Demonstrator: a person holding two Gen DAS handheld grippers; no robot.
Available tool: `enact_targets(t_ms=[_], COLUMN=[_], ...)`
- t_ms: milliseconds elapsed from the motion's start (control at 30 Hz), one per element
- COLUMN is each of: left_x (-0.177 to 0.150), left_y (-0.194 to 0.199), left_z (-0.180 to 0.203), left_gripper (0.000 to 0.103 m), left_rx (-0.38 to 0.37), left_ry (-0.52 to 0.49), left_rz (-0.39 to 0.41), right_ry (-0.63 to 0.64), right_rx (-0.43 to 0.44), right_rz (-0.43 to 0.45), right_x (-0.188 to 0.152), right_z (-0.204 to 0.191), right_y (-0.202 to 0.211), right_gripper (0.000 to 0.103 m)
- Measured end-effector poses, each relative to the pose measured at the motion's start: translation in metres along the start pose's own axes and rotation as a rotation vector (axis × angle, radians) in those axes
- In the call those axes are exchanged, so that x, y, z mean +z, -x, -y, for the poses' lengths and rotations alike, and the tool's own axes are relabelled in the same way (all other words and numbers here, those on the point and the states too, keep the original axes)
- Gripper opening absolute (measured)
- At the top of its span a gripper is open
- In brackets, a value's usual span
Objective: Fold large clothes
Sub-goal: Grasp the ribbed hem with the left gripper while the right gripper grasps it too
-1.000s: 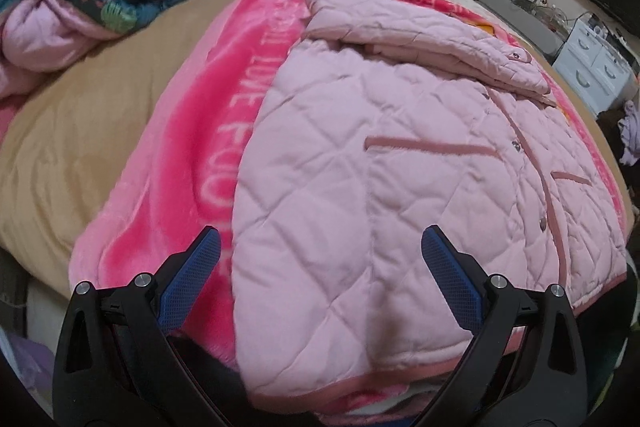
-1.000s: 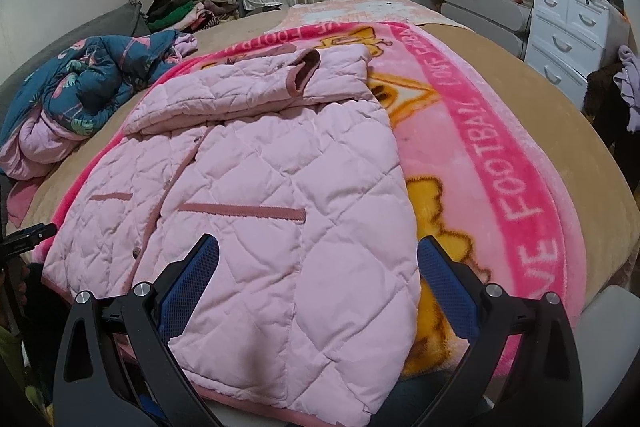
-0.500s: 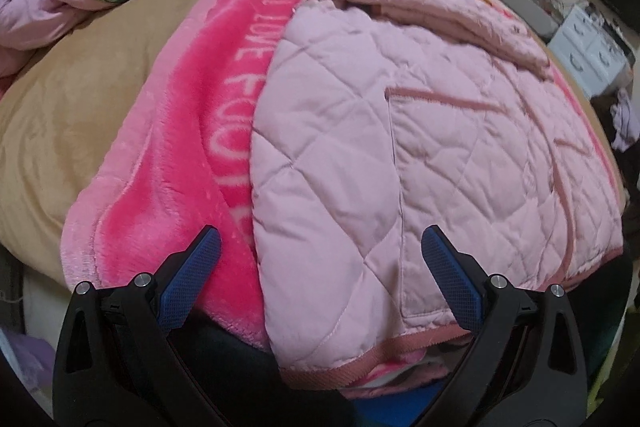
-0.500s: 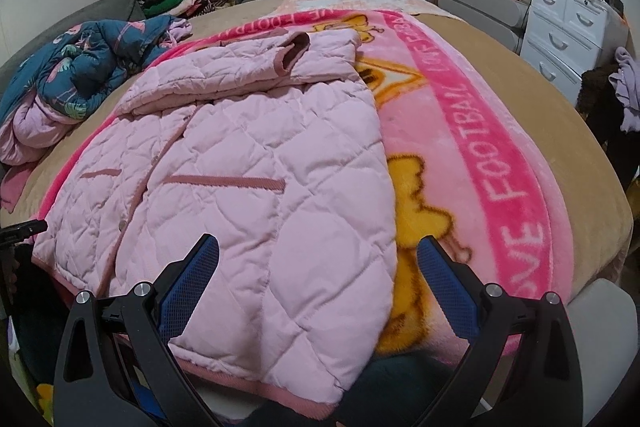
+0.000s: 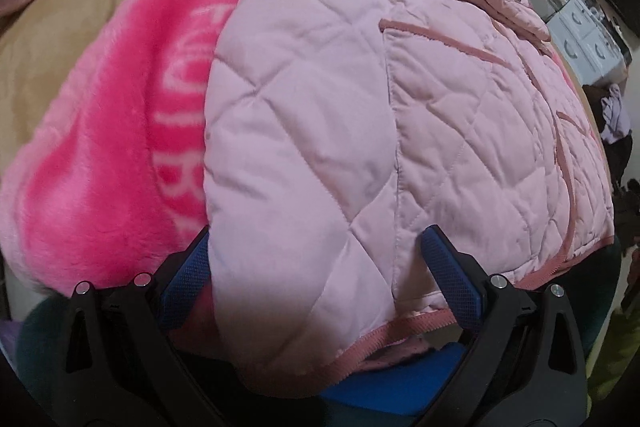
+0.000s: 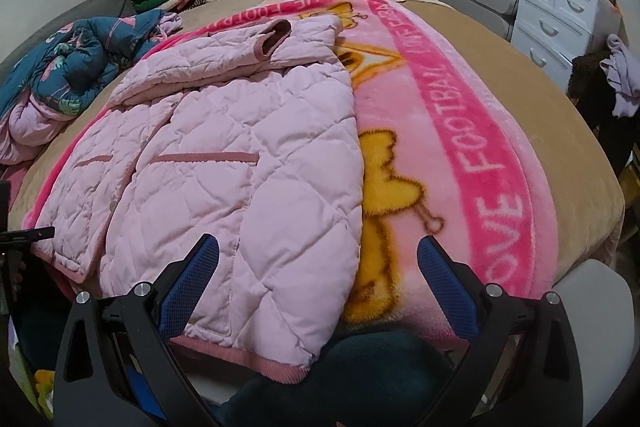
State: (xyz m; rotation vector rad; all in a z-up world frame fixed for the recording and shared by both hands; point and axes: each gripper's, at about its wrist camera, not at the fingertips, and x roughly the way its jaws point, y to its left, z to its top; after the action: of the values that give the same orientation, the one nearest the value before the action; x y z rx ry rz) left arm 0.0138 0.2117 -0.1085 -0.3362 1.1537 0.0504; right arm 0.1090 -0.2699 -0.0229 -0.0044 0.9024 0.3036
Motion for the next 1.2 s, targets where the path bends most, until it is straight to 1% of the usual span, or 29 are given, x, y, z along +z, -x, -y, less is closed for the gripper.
enact_targets(t_ms=[100,133,200,233,300,333,367,400,500,633,767,833,900,933,967,1033,1067,1100,1133,1167,1200], left_x=[-0.001,-0.001,-0.002,-0.003,-0.002,-0.002,-0.001,-0.001,0.001,0.004,0.009,0.012,0.014,0.014,0.015,0.016,0.016,0.016,0.017,0.017,0.016], left_y=[0.000,0.001,0.003,0.004,0.008,0.010,0.012,0.016,0.024,0.036,0.049,0.056,0.064,0.066,0.069,0.072,0.073,0.073,0.073,0.074,0.075], left_z=[-0.001,-0.002,-0.002,-0.002,0.000,0.000,0.002,0.003,0.008,0.010,0.013,0.015,0.020,0.022,0.024,0.027,0.027,0.027,0.028,0.029,0.030], left_gripper=[0.093,0.092,0.077,0.073,0.049,0.042,0.031,0.024,0.017,0.014,0.011,0.011,0.010,0.010,0.010,0.010,0.010,0.010,0.010,0.010,0.010], left_rx=[-0.010,-0.016,-0.033,-0.037,-0.057,-0.057,-0.058,-0.060,-0.067,-0.091,-0.117,-0.125,-0.130,-0.128,-0.125,-0.126,-0.132,-0.134,-0.136,-0.135,-0.132], left_ry=[0.003,0.003,0.007,0.004,0.002,-0.002,-0.007,-0.016,-0.035,-0.040,-0.046,-0.048,-0.053,-0.059,-0.068,-0.080,-0.079,-0.079,-0.081,-0.089,-0.095], left_rz=[0.010,0.015,0.028,0.035,0.052,0.061,0.072,0.084,0.114,0.153,0.191,0.216,0.241,0.250,0.260,0.275,0.279,0.281,0.283,0.288,0.293], right_ry=[0.001,0.003,0.008,0.010,0.012,0.012,0.012,0.011,0.003,0.006,-0.028,-0.075,-0.132,-0.174,-0.186,-0.172,-0.145,-0.118,-0.080,-0.067,-0.059], right_rx=[0.011,0.015,0.015,0.016,0.015,0.017,0.021,0.025,0.065,0.085,0.093,0.122,0.160,0.191,0.210,0.224,0.247,0.229,0.210,0.211,0.213], right_rz=[-0.037,-0.054,-0.078,-0.086,-0.107,-0.116,-0.130,-0.139,-0.175,-0.229,-0.282,-0.308,-0.330,-0.339,-0.338,-0.314,-0.290,-0.276,-0.256,-0.236,-0.214], right_x=[-0.002,-0.004,-0.007,-0.008,-0.011,-0.013,-0.015,-0.017,-0.022,-0.030,-0.034,-0.036,-0.040,-0.043,-0.044,-0.043,-0.042,-0.042,-0.040,-0.039,-0.038], right_z=[0.003,0.004,0.005,0.006,0.006,0.006,0.006,0.006,0.002,-0.010,-0.013,-0.010,-0.005,-0.001,0.000,-0.003,-0.008,-0.011,-0.015,-0.017,-0.017], right_y=[-0.003,-0.005,-0.006,-0.007,-0.009,-0.009,-0.011,-0.012,-0.017,-0.029,-0.047,-0.058,-0.066,-0.070,-0.069,-0.062,-0.056,-0.051,-0.043,-0.037,-0.031], right_gripper=[0.099,0.099,0.099,0.099,0.099,0.099,0.099,0.099,0.099,0.099,0.099,0.099,0.096,0.092,0.082,0.067,0.051,0.041,0.035,0.026,0.022])
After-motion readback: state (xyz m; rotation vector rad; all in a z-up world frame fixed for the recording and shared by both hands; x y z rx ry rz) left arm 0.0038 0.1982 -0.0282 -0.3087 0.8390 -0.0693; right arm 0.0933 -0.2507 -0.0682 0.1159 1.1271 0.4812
